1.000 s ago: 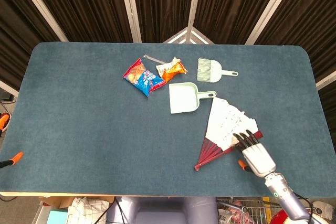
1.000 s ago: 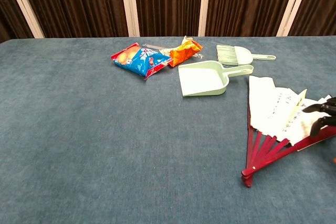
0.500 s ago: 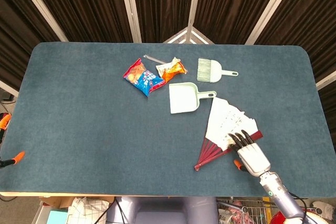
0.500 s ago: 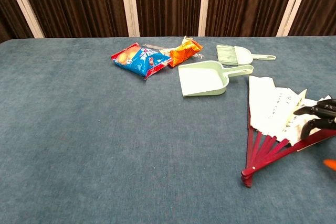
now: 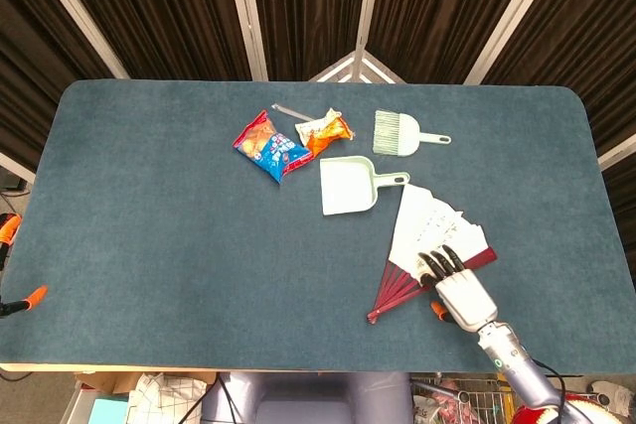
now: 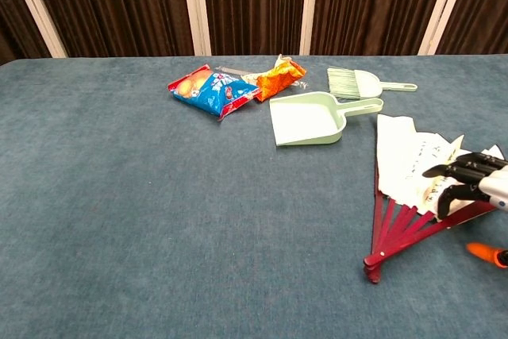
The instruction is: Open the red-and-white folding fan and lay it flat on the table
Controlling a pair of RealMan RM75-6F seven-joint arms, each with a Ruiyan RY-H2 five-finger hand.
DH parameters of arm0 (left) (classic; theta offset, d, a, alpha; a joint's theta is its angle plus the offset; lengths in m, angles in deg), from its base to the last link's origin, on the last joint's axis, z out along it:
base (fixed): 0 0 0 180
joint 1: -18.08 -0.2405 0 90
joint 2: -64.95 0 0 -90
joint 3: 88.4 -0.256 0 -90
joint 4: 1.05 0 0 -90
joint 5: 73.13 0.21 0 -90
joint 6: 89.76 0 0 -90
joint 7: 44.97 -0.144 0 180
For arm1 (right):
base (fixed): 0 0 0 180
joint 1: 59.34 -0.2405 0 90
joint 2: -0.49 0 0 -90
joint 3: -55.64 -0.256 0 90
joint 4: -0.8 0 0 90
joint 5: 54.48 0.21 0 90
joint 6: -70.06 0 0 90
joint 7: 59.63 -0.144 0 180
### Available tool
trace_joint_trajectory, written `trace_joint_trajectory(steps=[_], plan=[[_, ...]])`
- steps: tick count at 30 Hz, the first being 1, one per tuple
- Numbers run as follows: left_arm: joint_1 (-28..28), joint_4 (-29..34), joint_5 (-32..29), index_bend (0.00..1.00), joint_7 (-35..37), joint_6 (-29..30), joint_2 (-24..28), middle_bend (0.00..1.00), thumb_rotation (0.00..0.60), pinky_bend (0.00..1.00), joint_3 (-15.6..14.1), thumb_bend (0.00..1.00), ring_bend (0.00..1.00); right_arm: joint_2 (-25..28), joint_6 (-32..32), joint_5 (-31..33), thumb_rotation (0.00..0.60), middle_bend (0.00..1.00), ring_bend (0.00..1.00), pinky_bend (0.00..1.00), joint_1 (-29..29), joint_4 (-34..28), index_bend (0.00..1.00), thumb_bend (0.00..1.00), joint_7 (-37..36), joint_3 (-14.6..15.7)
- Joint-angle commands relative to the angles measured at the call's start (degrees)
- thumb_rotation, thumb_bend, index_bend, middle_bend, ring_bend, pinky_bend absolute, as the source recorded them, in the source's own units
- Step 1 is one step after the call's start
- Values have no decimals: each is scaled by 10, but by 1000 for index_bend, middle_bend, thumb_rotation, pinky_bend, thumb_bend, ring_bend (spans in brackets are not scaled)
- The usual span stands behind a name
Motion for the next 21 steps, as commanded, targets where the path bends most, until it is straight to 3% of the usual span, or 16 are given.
trace_joint_trajectory(steps=[1,6,13,21], plan=[[0,0,0,0,0,0,0,0,600,0,0,162,0,-4,5,3,600,115,114,37,-3,0,378,360,2,0],[1,0,-1,0,-1,-3,0,0,600,0,0,162,0,-10,12,8,600,116,114,37,-7,4,386,360,4,-2],[3,0,-3,0,-3,-6,-1,0,600,0,0,162,0,-16,6,7,600,116,125,37,-14,8,495,360,-2,-4],[5,0,-2,0,-6,-8,-2,0,600,0,-2,162,0,-12,2,7,600,115,125,37,-15,4,543,359,0,-2]])
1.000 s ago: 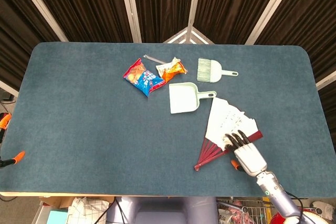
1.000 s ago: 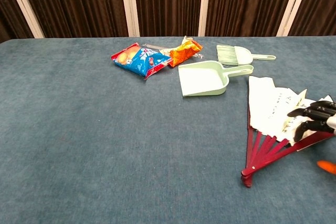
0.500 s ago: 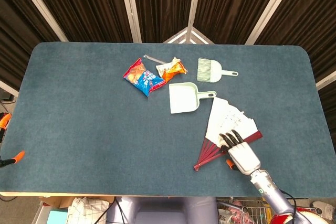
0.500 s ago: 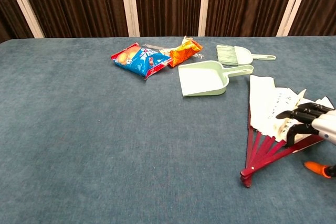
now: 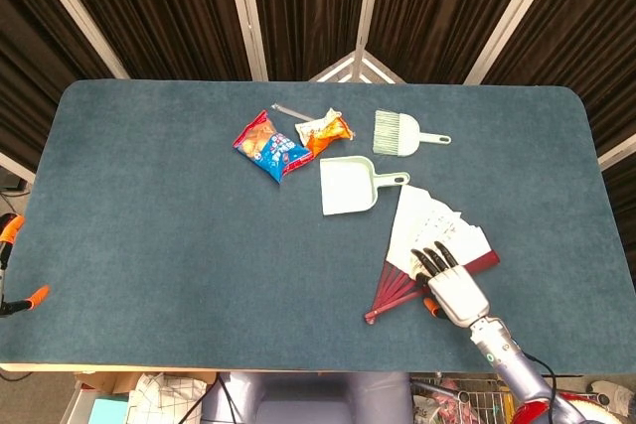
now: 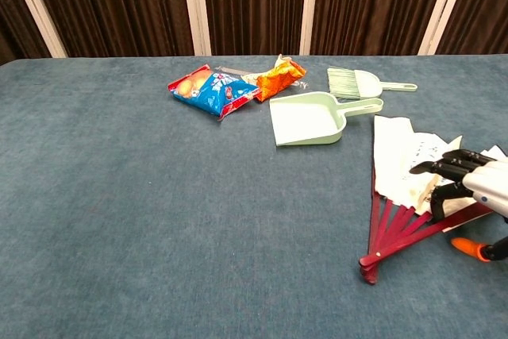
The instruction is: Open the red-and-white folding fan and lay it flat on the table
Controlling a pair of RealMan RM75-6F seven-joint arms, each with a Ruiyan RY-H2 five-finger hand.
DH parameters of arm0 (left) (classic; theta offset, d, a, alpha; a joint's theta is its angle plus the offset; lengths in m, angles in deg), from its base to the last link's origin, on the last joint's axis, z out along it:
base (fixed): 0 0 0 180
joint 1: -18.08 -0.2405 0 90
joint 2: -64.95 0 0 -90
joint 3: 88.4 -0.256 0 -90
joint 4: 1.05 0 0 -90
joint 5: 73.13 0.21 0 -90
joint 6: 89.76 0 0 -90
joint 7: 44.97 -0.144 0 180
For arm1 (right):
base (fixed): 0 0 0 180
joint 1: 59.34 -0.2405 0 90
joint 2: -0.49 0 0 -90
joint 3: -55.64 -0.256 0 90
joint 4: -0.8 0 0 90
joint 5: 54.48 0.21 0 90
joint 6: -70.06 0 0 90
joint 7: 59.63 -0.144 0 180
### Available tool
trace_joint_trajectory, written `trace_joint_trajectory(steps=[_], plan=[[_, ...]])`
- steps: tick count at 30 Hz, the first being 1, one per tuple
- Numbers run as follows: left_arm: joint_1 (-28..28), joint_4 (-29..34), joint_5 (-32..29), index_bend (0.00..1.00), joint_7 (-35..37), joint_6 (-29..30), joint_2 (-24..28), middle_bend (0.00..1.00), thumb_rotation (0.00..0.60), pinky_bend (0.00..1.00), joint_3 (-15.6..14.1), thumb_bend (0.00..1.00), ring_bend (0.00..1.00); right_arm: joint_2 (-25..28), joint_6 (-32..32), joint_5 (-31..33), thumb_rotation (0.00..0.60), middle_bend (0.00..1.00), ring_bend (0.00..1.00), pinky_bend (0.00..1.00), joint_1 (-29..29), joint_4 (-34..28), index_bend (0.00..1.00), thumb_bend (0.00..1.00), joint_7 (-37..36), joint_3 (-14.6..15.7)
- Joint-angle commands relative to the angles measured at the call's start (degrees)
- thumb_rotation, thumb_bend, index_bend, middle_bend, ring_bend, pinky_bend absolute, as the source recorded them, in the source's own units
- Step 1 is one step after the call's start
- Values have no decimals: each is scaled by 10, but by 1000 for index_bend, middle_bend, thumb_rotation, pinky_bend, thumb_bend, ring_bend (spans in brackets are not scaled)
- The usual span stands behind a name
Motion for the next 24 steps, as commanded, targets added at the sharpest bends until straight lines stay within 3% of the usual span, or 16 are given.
trace_joint_trajectory(steps=[1,16,24], plan=[[0,1,1,0,-1,0,0,0,600,0,-1,162,0,2,-1,1,600,115,125,37,0,-2,555,359,1,1],[2,2,4,0,0,-3,-1,0,600,0,-4,162,0,36,-6,-3,600,143,176,112,-11,-46,664,382,-6,-1],[2,2,7,0,6,-4,1,0,600,0,-5,162,0,93,22,-7,600,189,194,115,-48,-121,675,454,-11,-14]])
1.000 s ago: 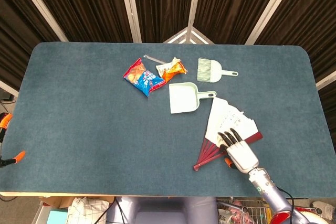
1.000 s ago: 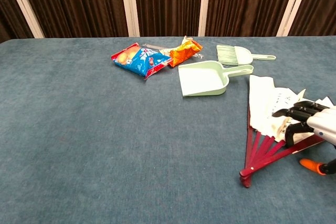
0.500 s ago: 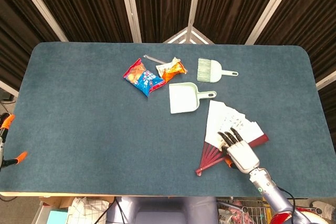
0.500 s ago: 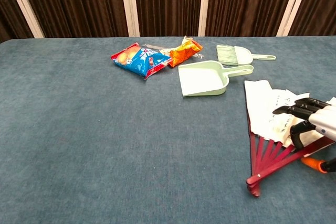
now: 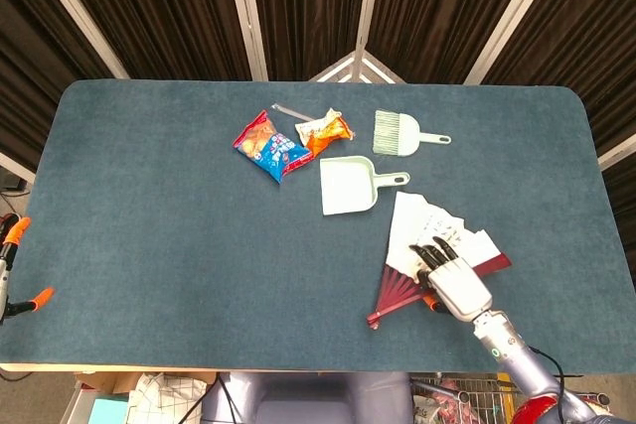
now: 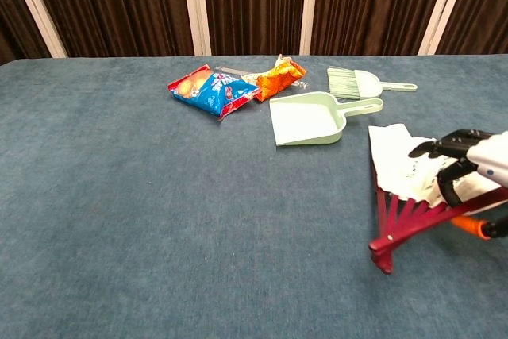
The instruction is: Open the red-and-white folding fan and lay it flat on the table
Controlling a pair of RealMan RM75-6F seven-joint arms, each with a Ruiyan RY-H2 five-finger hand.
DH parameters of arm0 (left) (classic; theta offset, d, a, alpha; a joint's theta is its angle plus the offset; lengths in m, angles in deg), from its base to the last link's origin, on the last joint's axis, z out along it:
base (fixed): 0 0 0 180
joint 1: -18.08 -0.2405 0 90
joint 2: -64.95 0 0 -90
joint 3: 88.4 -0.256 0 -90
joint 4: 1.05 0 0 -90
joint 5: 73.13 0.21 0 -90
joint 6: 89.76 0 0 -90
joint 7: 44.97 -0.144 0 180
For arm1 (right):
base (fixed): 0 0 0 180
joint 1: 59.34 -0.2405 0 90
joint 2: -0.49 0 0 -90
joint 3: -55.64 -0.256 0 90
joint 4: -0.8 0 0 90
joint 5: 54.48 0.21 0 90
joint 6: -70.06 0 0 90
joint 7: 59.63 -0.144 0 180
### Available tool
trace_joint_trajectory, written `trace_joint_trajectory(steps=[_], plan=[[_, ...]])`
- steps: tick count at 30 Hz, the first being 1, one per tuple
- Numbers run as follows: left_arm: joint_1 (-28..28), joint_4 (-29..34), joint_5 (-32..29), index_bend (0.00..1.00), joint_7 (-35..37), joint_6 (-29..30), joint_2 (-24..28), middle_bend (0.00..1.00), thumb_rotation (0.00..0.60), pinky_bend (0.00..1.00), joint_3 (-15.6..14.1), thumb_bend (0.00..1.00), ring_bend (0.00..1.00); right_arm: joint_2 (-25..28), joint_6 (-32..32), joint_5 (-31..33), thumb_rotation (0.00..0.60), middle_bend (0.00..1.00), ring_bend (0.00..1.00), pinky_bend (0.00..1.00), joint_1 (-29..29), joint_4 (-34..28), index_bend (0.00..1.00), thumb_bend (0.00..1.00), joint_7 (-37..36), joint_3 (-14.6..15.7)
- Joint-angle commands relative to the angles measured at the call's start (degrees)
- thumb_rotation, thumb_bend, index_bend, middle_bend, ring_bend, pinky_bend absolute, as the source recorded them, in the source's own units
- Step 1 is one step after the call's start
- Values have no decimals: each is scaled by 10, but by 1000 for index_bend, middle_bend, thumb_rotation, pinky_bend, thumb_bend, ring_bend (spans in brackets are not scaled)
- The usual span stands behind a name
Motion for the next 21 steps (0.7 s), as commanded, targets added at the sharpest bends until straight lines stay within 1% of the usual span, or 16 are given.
trace_joint_trajectory(steps=[1,4,6,9,12,16,21], plan=[[0,0,2,0,2,-1,1,0,600,0,-1,162,0,41,28,-3,600,195,194,122,-29,-50,675,466,-3,-10],[0,0,5,0,5,0,1,0,600,0,-2,162,0,80,55,9,600,202,197,149,-50,-101,675,497,3,-24],[0,0,7,0,7,0,2,0,600,0,-2,162,0,106,75,21,600,207,199,165,-65,-139,675,537,10,-37],[0,-1,13,0,12,2,3,0,600,0,-4,162,0,146,111,49,600,212,200,174,-88,-200,676,577,17,-58],[0,-2,19,0,16,1,4,0,600,0,-6,162,0,187,158,88,600,226,201,177,-116,-257,701,603,23,-83],[-2,-4,24,0,26,3,7,0,600,0,-7,162,0,220,206,138,600,242,222,195,-149,-294,719,627,37,-113],[-3,-9,26,0,42,7,9,0,600,0,-5,162,0,240,237,197,600,246,232,200,-180,-312,720,628,62,-146]])
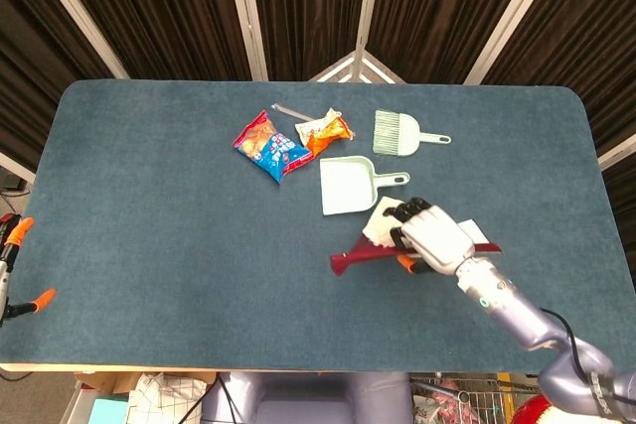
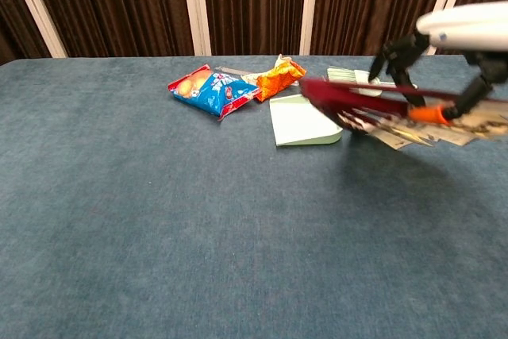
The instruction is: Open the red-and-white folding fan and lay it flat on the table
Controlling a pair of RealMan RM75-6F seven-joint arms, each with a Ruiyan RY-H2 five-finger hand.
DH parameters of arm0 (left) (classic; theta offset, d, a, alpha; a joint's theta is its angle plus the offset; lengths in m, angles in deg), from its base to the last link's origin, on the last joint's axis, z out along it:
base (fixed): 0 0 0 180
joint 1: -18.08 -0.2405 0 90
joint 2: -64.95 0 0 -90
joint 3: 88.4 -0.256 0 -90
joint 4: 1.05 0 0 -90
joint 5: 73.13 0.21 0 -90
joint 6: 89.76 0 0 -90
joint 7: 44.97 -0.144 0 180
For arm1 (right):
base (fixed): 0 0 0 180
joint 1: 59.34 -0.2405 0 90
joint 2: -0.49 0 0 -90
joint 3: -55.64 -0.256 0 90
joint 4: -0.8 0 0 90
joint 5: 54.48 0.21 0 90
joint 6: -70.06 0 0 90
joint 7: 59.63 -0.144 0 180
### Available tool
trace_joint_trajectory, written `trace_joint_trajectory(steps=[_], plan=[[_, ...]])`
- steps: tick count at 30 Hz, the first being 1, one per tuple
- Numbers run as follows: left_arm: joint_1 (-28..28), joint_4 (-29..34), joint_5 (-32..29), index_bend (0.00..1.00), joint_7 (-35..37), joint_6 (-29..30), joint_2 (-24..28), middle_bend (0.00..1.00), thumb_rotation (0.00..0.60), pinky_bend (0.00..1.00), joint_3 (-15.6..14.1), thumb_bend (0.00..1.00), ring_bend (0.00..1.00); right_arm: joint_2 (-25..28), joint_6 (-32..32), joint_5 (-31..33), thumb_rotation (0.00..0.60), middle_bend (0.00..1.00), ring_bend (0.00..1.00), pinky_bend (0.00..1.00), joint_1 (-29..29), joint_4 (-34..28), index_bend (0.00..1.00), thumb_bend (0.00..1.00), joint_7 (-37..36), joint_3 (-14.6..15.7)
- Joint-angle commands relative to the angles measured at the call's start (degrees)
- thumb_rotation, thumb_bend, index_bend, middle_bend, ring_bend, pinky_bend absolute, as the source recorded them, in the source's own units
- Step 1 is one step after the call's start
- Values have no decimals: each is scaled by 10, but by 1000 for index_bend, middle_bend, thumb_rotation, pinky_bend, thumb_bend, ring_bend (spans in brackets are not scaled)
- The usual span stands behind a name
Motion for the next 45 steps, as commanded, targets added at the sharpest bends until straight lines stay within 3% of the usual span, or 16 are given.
trace_joint_trajectory(steps=[1,11,19,23,32,36,45], plan=[[0,-5,2,0,8,1,1,0,600,0,1,162,0,16,28,52,600,246,234,200,-26,-20,720,628,16,-27],[11,-20,32,15,53,-6,0,0,600,0,1,163,0,6,70,133,600,263,258,200,-75,10,781,628,-29,-74],[33,-44,49,28,103,-8,-20,11,600,0,19,162,0,-27,44,141,600,318,306,242,-93,36,901,628,-114,-123],[52,-48,41,26,104,-39,-22,8,600,0,24,163,0,-33,50,127,600,321,309,247,-99,54,903,628,-136,-123],[86,-73,7,50,107,-92,-32,8,600,0,40,163,0,14,93,114,600,321,309,247,-122,66,879,629,-23,-81],[102,-84,-4,74,106,-99,-45,15,600,0,54,162,0,25,85,125,600,321,309,247,-125,38,879,628,-6,-83],[136,-55,-1,127,202,-140,-53,27,600,0,73,162,0,36,78,134,600,321,309,247,-162,-13,879,628,32,-108]])
